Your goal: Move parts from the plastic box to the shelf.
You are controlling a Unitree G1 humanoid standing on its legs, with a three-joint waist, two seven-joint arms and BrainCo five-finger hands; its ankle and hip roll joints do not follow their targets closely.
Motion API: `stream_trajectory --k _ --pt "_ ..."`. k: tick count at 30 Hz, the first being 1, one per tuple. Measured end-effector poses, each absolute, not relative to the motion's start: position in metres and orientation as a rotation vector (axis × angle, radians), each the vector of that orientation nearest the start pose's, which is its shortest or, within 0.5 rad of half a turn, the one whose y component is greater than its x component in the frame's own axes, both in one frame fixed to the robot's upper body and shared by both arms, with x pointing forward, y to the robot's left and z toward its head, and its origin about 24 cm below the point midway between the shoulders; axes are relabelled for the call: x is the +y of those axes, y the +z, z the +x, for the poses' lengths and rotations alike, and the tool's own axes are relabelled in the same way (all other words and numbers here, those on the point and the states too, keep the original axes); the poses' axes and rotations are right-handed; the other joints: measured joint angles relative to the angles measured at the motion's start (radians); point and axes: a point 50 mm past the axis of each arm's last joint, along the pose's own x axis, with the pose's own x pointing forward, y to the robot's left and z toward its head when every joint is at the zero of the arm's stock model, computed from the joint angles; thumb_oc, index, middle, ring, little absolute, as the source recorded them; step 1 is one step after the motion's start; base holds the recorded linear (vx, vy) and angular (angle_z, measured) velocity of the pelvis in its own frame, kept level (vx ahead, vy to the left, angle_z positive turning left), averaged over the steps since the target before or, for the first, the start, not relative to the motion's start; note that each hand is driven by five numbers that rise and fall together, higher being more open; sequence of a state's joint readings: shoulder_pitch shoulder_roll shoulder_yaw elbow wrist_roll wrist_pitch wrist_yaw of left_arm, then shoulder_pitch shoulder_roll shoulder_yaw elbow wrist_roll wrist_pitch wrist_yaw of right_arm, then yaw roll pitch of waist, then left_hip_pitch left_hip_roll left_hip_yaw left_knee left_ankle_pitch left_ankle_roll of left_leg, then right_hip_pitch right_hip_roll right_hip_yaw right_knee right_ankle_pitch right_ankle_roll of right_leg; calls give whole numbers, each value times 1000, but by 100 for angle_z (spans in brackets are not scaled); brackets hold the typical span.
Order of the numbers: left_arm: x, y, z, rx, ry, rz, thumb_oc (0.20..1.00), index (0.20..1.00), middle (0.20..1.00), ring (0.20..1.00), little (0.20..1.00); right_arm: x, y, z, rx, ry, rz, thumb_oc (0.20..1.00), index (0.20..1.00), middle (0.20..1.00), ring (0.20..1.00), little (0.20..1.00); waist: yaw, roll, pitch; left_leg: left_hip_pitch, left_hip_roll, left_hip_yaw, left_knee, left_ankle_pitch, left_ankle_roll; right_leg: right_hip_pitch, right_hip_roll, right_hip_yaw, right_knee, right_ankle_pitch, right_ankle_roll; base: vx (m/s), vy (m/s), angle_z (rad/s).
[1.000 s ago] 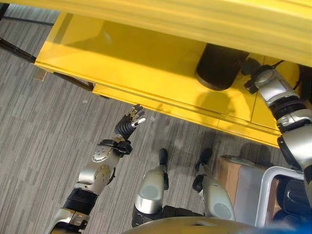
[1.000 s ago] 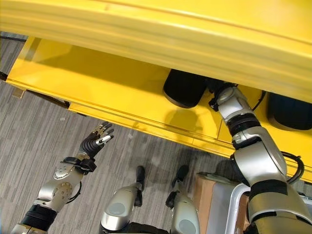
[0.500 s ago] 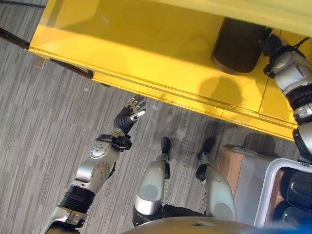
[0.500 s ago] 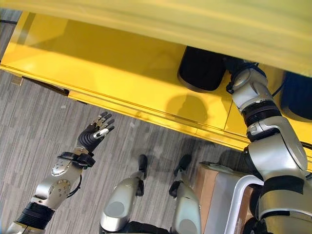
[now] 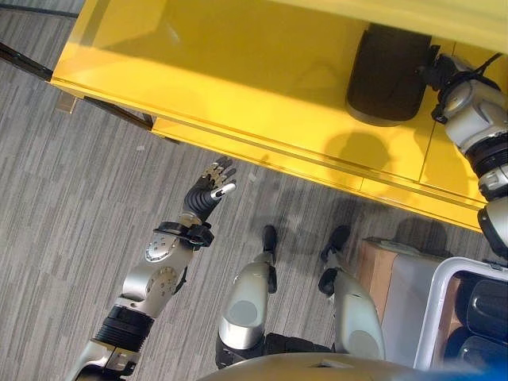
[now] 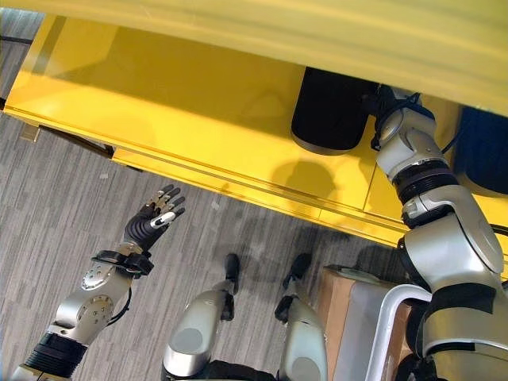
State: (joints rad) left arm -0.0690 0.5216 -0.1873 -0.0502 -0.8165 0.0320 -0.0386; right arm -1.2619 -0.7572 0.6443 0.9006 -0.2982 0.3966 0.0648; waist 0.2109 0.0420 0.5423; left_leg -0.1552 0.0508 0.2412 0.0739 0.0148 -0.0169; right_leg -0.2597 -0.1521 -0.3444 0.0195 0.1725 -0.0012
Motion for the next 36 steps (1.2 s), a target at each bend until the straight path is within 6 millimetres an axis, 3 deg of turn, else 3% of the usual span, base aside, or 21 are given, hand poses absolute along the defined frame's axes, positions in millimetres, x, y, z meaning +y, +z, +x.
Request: stream_trajectory --k 7,13,20,30,34,36 --pt "191 71 261 49 -247 -291 1000 1000 1000 1000 1000 -268 266 402 154 -396 -1281 1000 1000 1000 1000 1000 0 0 0 20 -1 -1 0 0 0 20 -2 0 0 0 0 16 4 0" --pt "190 72 261 43 -252 -291 1000 1000 1000 1000 1000 -276 271 399 82 -544 -1172 1000 1000 1000 1000 1000 -2 1 -1 16 -4 0 4 1 1 19 -6 -1 -4 4 -5 -11 8 0" --pt "189 72 261 47 -251 -300 1000 1000 1000 1000 1000 -277 294 391 -126 -771 -1129 1000 1000 1000 1000 1000 -8 3 -1 17 -5 3 2 1 1 19 -5 0 -7 7 -9 9 14 0" --pt "187 72 260 55 -228 -327 1000 1000 1000 1000 1000 -233 338 375 -592 -859 -1081 1000 1000 1000 1000 1000 -21 6 -2 34 -6 19 -2 1 1 24 -6 10 -3 8 -11 22 29 -4" --pt "185 70 258 61 -232 -333 1000 1000 1000 1000 1000 -207 347 356 -807 -757 -970 1000 1000 1000 1000 1000 -32 6 -2 35 -6 20 -2 1 1 25 -6 12 -3 8 -11 3 10 -1" --pt "184 69 258 64 -230 -338 1000 1000 1000 1000 1000 -184 336 348 -872 -615 -966 1000 1000 1000 1000 1000 -43 7 -2 36 -7 21 -2 1 1 24 -5 17 -1 8 -11 6 21 -1"
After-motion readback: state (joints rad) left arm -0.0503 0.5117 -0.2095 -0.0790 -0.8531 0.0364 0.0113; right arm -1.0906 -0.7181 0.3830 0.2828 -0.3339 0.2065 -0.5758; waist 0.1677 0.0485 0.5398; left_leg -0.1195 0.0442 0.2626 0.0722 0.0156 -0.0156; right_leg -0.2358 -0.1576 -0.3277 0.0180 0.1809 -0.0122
